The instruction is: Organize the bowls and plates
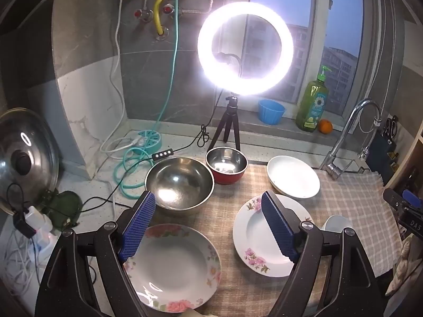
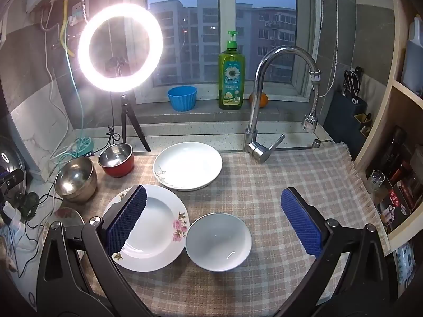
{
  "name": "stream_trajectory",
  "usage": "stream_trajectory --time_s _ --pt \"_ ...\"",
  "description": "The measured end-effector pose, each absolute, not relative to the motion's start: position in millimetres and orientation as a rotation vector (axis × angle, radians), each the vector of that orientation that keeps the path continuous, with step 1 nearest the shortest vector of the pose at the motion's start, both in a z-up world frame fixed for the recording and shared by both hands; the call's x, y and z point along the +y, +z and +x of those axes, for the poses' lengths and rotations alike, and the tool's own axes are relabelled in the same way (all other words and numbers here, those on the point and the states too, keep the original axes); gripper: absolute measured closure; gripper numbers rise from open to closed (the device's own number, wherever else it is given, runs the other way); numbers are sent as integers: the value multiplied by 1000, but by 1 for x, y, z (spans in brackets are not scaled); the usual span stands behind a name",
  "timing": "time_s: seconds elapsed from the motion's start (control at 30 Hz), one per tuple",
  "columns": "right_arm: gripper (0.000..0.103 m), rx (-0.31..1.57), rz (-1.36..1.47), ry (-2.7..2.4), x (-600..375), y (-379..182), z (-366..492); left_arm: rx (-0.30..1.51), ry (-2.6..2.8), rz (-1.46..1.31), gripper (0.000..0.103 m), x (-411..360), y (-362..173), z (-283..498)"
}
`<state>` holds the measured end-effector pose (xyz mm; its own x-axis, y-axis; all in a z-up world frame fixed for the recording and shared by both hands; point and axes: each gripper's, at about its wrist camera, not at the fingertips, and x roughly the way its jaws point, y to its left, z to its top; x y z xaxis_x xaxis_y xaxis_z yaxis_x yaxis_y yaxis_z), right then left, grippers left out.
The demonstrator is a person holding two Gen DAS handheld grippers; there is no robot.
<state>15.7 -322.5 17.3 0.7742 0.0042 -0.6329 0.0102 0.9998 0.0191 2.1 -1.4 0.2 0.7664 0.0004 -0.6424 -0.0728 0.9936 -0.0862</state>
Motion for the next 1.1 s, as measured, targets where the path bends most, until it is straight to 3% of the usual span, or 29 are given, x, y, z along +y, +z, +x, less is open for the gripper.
stream_trajectory --time_s 1.1 --pt "0 685 41 23 -321 14 21 666 60 -102 20 0 4 -3"
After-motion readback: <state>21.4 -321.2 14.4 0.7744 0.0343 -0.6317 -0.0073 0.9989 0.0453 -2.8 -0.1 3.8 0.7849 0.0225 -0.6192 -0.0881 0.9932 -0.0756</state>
